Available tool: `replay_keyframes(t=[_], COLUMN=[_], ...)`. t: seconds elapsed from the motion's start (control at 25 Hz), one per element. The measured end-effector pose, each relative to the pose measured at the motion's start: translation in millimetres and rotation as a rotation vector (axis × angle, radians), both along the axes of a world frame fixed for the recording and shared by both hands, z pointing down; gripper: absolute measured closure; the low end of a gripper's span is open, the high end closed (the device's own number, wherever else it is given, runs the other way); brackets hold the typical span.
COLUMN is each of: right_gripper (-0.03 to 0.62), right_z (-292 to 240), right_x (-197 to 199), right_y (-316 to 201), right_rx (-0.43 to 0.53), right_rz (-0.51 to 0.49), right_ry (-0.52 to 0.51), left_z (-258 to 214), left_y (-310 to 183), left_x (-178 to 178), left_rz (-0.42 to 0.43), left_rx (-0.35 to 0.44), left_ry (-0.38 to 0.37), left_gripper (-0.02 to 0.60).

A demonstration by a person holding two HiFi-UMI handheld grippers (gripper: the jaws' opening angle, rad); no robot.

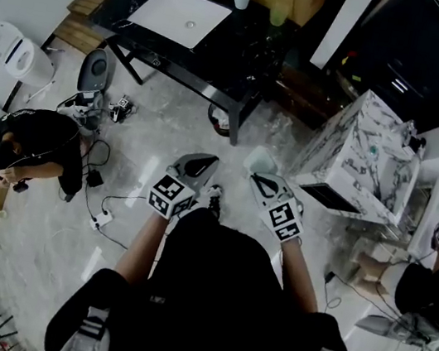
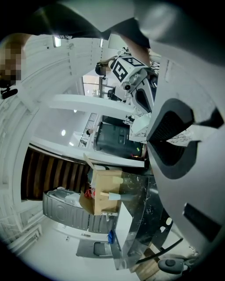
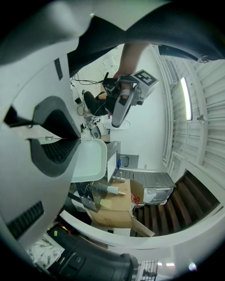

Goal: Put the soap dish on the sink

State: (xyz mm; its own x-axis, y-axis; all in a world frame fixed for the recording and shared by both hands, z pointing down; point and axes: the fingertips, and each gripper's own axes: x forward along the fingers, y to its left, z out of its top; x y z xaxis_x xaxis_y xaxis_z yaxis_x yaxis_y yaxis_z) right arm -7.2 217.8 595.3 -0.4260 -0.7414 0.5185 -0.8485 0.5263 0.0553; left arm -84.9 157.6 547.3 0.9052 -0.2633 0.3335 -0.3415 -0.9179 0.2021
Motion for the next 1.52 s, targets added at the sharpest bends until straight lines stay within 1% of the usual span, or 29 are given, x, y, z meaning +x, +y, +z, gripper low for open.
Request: replay_keyframes(t=[0.2, 0.48, 0.6, 0.72, 1.04, 1.16, 1.52], right_gripper=[0.595, 0.595, 0.595, 0.595, 0.595, 0.595, 0.595], right_z=[2, 5, 5, 7, 13, 13, 25], right_x=[9, 16, 16, 15, 12, 9, -5], right_y=[-16, -32, -42, -51, -75, -87, -114], right_rx=[-0.018, -0.014, -0.007, -0.011, -0.024, -0.008, -0.017], right_rz=[0.019, 0.014, 0.012, 0.018, 0.058, 0.045, 0.050], right_ry=[-0.002, 0.001, 0.003, -0.001, -0.008, 0.000, -0.008], left_z=[0, 2, 6, 5, 5, 7, 15], left_y=[-19, -36, -43, -53, -81, -90, -120], left_x=[10, 20, 19, 18, 13, 11, -2], left_rz=[0.010, 0.023, 0.027, 0.030, 0.036, 0.043, 0.049], left_rx=[0.000, -0.012, -0.021, -0.014, -0.008, -0.011, -0.014], left_ry=[0.001, 0.003, -0.002, -0.003, -0.003, -0.007, -0.016], left_gripper=[0.583, 0.583, 0.583, 0.583, 0.583, 0.583, 0.583])
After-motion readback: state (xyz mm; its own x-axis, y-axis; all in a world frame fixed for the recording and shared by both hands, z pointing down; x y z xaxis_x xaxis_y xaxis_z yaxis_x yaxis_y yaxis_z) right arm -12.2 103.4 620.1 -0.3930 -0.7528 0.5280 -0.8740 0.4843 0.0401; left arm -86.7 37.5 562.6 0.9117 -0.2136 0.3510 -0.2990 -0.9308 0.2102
